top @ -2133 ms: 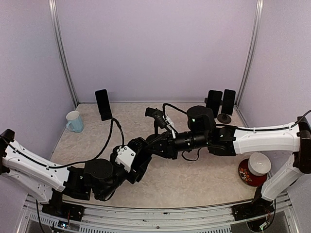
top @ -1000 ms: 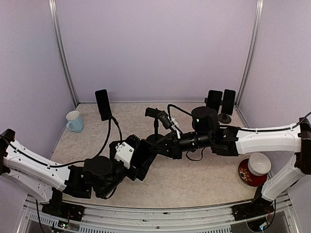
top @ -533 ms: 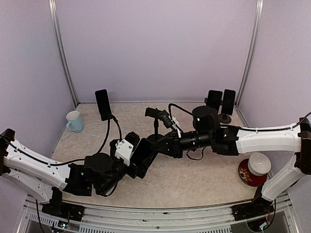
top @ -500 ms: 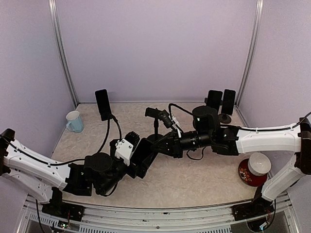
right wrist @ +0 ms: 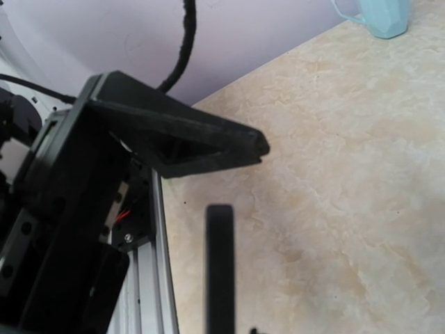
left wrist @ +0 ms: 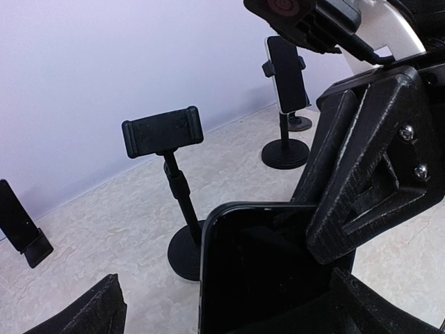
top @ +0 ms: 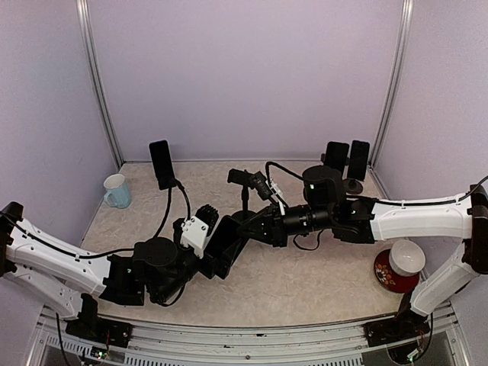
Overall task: Place the phone on the phone stand
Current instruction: Pass from the left arm to the right
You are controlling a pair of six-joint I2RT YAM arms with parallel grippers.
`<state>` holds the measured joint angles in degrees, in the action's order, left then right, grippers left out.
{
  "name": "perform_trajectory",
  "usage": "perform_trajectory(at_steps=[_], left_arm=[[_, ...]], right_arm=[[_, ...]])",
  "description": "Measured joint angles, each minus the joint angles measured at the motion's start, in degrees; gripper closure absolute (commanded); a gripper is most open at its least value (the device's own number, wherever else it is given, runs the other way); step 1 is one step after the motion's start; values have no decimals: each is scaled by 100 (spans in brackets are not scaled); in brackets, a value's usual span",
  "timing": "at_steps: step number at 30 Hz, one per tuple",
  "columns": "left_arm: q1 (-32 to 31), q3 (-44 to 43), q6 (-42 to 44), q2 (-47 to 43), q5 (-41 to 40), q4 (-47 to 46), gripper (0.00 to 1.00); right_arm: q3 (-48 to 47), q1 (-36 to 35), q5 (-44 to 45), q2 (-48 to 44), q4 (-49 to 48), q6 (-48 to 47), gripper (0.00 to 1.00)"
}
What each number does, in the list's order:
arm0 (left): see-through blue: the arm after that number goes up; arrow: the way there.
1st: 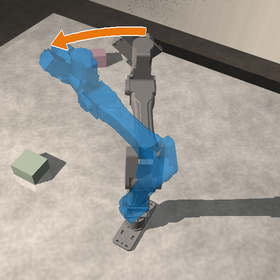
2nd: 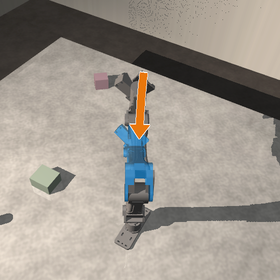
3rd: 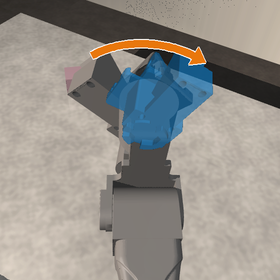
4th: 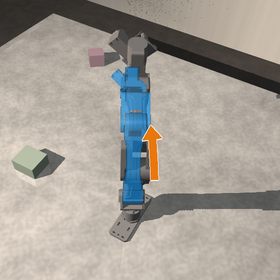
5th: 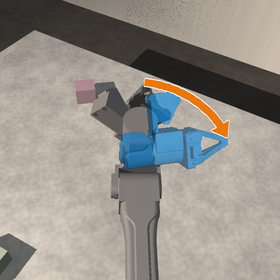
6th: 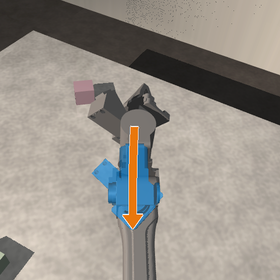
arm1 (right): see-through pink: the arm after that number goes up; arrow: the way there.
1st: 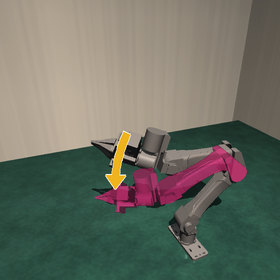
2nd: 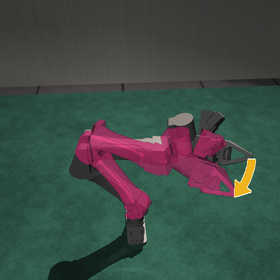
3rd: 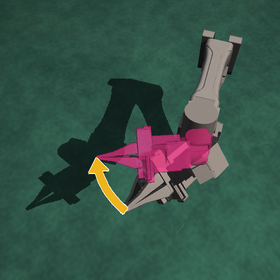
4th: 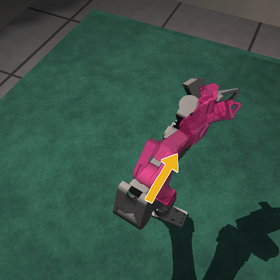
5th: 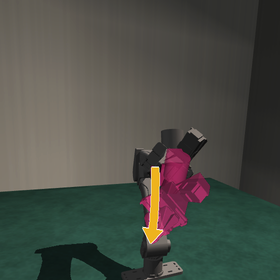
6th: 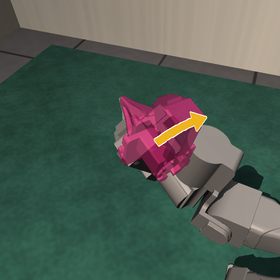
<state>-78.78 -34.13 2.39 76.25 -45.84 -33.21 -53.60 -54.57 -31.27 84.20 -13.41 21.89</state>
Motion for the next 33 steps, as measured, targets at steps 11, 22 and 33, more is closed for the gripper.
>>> perform_trajectory(at_steps=[11,22,33], left_arm=[[2,0,-116,0,15,92,1],[17,0,-216,0,15,175,1],[39,0,-219,2,15,195,1]], right_arm=[[66,2,-9,0,-24,7,100],[120,11,-7,2,-72,9,100],[262,70,20,-13,-149,11,100]])
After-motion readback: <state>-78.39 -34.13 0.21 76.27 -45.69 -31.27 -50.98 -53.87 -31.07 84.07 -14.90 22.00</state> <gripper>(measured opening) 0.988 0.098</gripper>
